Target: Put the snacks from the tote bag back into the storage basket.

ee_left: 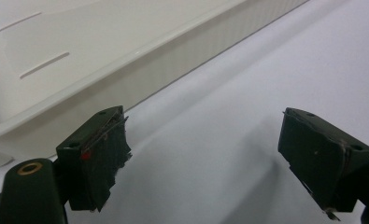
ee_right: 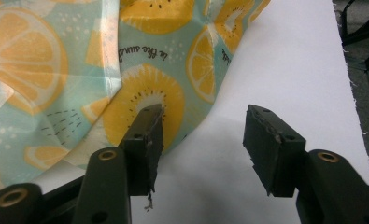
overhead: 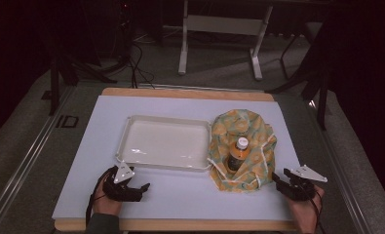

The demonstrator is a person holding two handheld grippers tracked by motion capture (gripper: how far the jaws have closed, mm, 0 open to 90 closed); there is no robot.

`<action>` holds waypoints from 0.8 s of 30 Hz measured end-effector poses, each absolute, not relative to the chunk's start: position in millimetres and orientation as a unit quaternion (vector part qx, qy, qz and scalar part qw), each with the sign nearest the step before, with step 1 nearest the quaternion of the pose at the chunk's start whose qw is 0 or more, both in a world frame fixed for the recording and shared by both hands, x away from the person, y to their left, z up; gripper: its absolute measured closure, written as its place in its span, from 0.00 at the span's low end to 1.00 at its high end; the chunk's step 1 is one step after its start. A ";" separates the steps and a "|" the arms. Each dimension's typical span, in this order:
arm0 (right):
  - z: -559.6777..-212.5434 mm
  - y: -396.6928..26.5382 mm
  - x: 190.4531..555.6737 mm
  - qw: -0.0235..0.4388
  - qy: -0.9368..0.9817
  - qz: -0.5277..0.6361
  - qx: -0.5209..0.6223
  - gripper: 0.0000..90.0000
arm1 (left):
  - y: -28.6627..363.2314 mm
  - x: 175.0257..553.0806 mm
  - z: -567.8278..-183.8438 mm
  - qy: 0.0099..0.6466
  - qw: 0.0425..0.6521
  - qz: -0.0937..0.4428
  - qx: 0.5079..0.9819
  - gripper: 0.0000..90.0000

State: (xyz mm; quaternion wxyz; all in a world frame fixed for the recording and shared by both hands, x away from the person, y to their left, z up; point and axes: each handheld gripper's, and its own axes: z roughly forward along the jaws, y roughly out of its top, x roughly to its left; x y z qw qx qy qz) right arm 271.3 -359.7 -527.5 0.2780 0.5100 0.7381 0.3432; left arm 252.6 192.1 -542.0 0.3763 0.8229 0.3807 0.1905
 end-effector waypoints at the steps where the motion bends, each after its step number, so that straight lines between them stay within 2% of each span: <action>1: -527.6 -360.0 271.3 0.277 0.739 0.343 0.510 0.53 | 193.0 252.5 -541.9 0.377 0.381 0.187 0.823 0.18; 8: -526.8 -365.7 271.6 0.274 0.737 0.344 0.514 0.55 | 199.2 250.1 -540.2 0.366 0.413 0.178 0.815 0.17; 24: -517.3 -360.9 272.1 0.256 0.748 0.346 0.505 0.62 | 198.9 248.6 -540.2 0.360 0.414 0.183 0.816 0.18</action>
